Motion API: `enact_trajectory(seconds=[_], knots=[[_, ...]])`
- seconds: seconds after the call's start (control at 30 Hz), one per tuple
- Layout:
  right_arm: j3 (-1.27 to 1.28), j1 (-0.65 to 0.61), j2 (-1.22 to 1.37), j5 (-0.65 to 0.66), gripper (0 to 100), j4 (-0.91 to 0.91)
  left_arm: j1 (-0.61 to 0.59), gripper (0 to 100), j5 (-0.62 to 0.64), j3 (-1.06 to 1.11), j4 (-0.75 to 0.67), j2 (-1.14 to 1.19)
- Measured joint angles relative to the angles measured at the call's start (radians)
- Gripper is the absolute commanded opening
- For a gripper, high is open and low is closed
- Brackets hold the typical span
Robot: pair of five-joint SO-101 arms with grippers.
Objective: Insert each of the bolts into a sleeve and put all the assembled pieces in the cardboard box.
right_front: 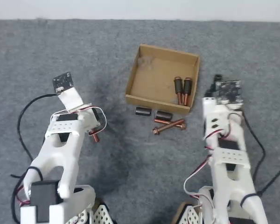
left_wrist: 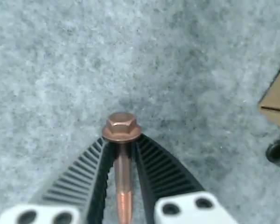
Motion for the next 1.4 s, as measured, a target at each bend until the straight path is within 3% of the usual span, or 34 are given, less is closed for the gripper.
enact_trajectory(seconds=[0.33,0.73,1.0,1.4], knots=[[0.051,-0.259,0.021,0.0,0.6,-0.281,0.0,1,0.0,0.044,-0.064,-0.005],[-0.13,-0.384,0.598,0.0,0.6,-0.784,0.0,1,0.0,0.048,-0.072,-0.006],[-0.244,-0.482,0.925,0.0,0.6,-1.0,0.0,1,-0.005,0.049,-0.097,-0.006],[-0.166,-0.632,1.142,0.0,0.6,-1.327,0.002,1,-0.034,0.071,-0.181,-0.006]])
